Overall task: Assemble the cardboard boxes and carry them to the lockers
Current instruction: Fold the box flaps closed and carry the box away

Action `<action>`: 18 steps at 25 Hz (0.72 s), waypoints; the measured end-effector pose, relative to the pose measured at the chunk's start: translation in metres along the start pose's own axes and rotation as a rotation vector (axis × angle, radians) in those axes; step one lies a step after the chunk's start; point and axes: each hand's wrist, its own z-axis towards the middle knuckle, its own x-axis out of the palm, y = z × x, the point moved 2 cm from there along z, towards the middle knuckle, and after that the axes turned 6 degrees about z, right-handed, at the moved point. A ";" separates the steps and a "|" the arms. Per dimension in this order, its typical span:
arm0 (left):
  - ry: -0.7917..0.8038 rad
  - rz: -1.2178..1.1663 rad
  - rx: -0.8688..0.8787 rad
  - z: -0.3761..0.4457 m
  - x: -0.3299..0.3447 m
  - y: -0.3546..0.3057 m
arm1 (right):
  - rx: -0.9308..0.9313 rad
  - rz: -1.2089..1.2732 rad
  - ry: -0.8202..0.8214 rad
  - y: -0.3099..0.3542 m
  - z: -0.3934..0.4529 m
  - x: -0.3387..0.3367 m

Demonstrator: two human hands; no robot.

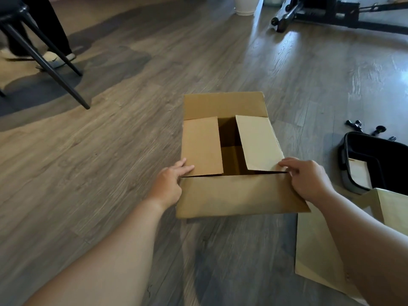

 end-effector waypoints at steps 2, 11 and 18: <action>0.005 -0.002 0.020 -0.001 -0.003 0.003 | -0.025 0.040 0.062 -0.014 -0.006 0.000; 0.112 -0.405 -0.066 -0.006 -0.018 -0.012 | 0.001 0.439 0.005 -0.009 -0.018 -0.002; -0.168 -0.220 -0.229 0.013 -0.022 -0.023 | 0.055 0.290 -0.200 0.001 -0.005 0.005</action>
